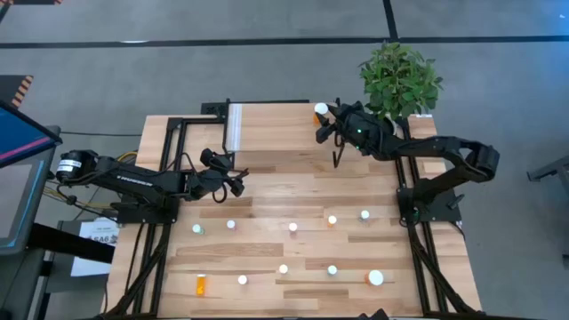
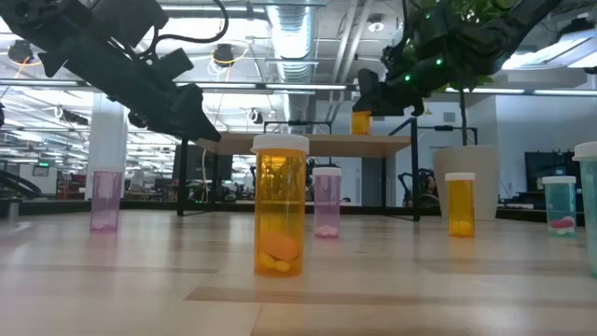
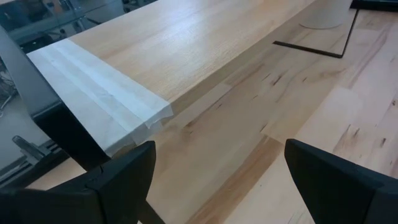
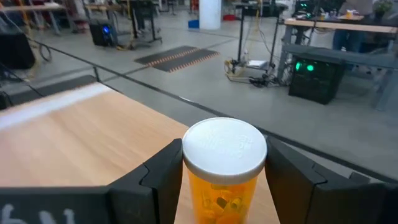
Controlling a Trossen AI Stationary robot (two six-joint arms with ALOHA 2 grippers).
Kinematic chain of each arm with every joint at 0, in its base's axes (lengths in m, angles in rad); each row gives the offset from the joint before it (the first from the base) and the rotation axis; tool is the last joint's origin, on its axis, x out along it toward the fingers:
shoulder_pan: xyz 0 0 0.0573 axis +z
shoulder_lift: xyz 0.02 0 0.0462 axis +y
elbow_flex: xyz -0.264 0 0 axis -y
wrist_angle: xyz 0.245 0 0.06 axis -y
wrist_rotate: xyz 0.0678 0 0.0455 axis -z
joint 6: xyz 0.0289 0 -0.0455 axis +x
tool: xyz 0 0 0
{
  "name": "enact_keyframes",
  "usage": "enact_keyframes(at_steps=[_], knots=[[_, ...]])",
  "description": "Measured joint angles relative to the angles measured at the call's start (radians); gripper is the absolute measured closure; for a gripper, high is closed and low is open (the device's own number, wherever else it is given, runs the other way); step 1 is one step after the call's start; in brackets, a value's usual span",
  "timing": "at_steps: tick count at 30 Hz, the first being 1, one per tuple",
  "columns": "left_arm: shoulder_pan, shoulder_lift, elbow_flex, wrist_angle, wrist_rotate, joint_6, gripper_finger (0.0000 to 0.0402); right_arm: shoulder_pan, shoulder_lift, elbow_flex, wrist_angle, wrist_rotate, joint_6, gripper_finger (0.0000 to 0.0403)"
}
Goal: Pick and place medicine bottles onto shelf by color
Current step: Put the top large orange pill bottle on the shelf, then put the top right small blue pill bottle on the shelf
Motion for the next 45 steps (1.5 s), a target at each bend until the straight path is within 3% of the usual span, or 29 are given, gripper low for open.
enact_keyframes(at_steps=[6, 15, 26, 35, 45], knots=[[0.000, 0.000, 0.000, -0.002, 0.010, 0.001, 0.0056, -0.027, 0.043, 0.011, 0.004, 0.001, 0.013, 0.0187], [0.000, 0.000, 0.000, -0.004, 0.016, 0.008, 0.0056, -0.031, 0.049, 0.010, -0.025, 0.001, 0.014, 0.0147], [-0.010, -0.001, 0.000, -0.005, 0.022, 0.018, 0.0056, -0.006, -0.123, 0.010, -0.175, 0.000, 0.035, 0.0143], [-0.048, -0.039, 0.002, -0.008, 0.045, 0.036, 0.0056, 0.102, -0.285, 0.010, -0.229, -0.027, 0.056, 0.0143], [-0.102, -0.161, 0.002, -0.065, 0.067, 0.060, 0.0056, 0.326, -0.447, 0.010, -0.272, -0.079, -0.022, 0.0143]])
